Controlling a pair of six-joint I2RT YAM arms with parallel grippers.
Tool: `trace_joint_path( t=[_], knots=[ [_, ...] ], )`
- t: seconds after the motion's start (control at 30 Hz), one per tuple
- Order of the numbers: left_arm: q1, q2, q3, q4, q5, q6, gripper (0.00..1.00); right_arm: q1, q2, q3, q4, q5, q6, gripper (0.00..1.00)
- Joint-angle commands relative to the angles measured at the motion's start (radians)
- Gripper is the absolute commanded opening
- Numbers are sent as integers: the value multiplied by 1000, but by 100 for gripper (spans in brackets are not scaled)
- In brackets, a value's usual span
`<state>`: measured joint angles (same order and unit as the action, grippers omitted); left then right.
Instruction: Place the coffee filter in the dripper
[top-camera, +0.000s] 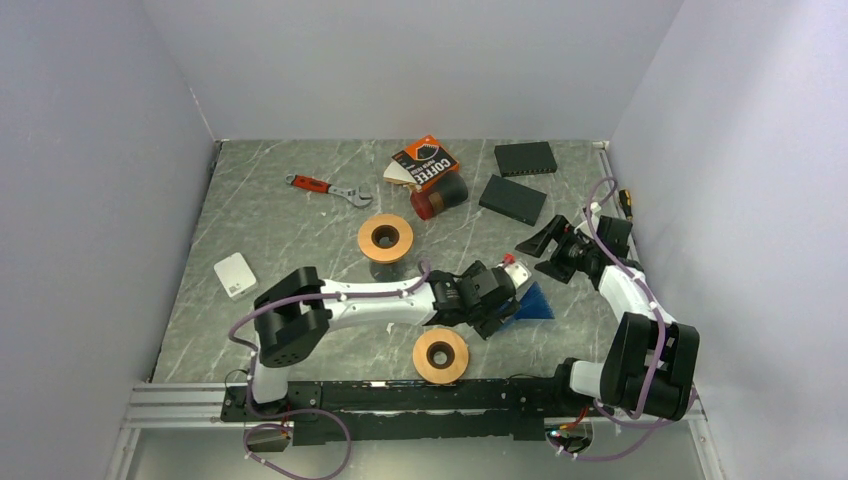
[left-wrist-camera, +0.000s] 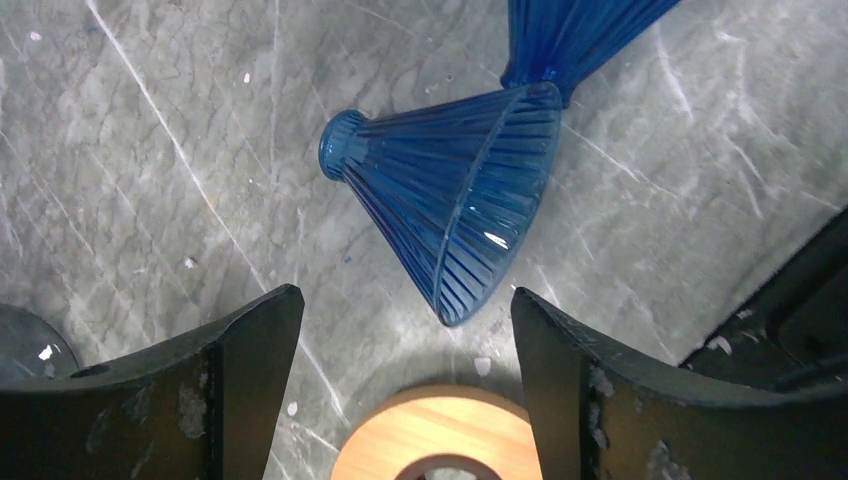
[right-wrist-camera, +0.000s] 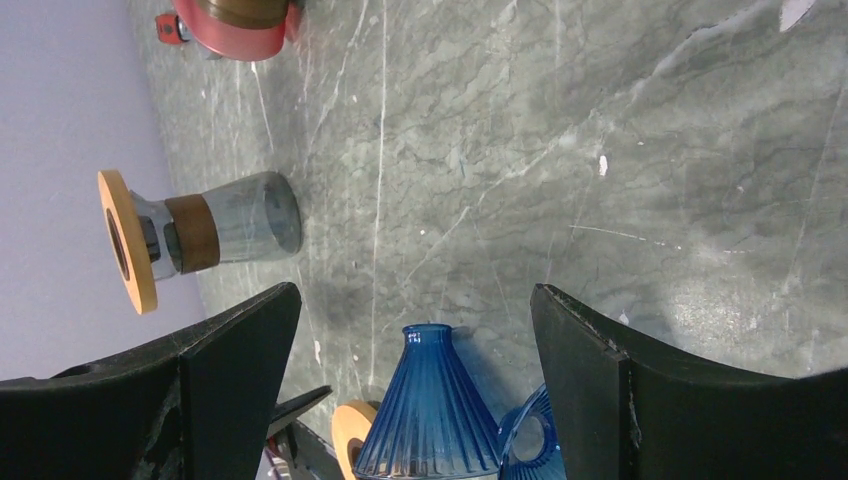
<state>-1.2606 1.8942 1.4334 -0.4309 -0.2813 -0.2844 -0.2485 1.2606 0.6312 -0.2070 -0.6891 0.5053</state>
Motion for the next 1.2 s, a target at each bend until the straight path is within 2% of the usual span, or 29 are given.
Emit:
trace_joint_path(
  t=[0.0, 0.23, 0.5, 0.67, 1.07, 1.17],
  knots=[
    [1, 42, 41, 86, -79, -12, 79, -7, -5, -14, 60, -38, -5, 90],
    [1, 88, 39, 161, -116, -22, 71, -7, -4, -28, 71, -47, -7, 90],
    [1, 110, 78, 156, -93, -12, 45, -8, -25, -19, 56, -38, -10, 89],
    [1, 107, 84, 130, -116, -22, 35, -8, -45, -18, 48, -31, -10, 89],
    [25, 79, 139, 19, -135, -69, 0, -6, -80, 11, 16, -37, -17, 88],
    [47, 51, 139, 4, -100, -91, 0, -6, -98, 26, 3, -35, -20, 88]
  ],
)
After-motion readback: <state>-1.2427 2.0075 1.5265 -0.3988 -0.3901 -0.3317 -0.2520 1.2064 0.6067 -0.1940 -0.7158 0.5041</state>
